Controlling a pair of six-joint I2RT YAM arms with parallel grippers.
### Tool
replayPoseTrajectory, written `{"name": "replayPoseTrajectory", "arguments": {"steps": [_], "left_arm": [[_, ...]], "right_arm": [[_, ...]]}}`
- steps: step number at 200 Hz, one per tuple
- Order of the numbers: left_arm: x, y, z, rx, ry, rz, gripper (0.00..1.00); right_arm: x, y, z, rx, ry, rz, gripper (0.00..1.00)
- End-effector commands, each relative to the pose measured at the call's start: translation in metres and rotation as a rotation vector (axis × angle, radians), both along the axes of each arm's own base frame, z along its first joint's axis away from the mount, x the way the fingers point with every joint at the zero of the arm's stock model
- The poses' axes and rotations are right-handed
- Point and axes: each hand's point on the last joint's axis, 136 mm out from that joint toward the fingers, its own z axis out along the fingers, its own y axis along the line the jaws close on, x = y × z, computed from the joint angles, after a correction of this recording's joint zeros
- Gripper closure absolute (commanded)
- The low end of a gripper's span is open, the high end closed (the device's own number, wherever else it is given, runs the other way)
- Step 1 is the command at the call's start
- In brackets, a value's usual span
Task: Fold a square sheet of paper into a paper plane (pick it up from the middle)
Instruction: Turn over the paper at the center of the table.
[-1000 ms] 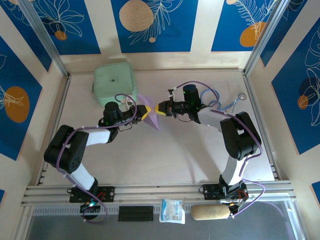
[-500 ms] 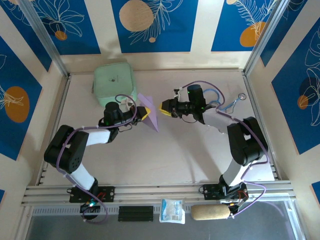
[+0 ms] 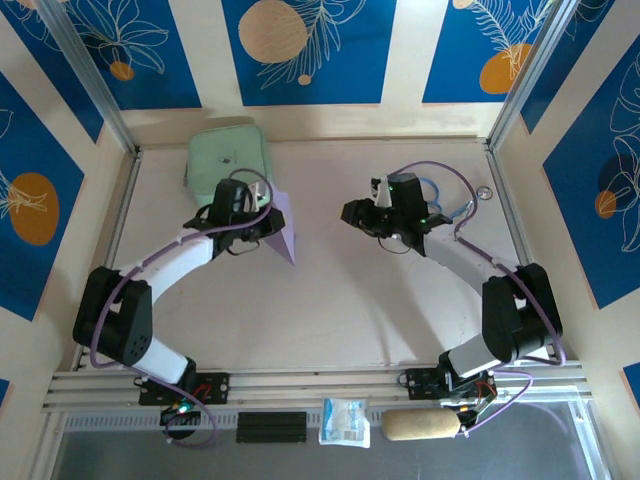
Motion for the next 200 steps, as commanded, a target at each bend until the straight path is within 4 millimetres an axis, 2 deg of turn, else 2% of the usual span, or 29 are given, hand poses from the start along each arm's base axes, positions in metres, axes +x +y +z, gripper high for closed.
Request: {"name": "replayPoseTrajectory", "arguments": {"steps": [1, 23, 51, 98, 142, 200], "left_arm": [[-0.026, 0.051, -0.026, 0.471, 0.074, -0.025, 0.90], [-0.017, 0.064, -0.021, 0.716, 0.045, -0.029, 0.90], [-0.003, 0.066, -0.023, 0.980, 0.021, -0.034, 0.90], [0.020, 0.045, -0.052, 1.267, -0.023, -0.091, 0.92], [0.028, 0.026, -0.090, 1.362, -0.025, -0.117, 0.94], [0.018, 0.008, -0.129, 1.375, 0.015, -0.134, 0.95]], "right_arm": [[-0.004, -0.024, -0.007, -0.106, -0.014, -0.067, 0.58], [-0.005, -0.035, -0.008, -0.140, -0.020, -0.104, 0.58], [-0.007, -0.051, -0.009, -0.183, -0.022, -0.163, 0.58], [-0.011, -0.069, -0.013, -0.205, -0.002, -0.216, 0.58], [-0.016, -0.077, -0.022, -0.207, 0.033, -0.233, 0.58], [-0.017, -0.078, -0.027, -0.198, 0.058, -0.236, 0.58]]}}
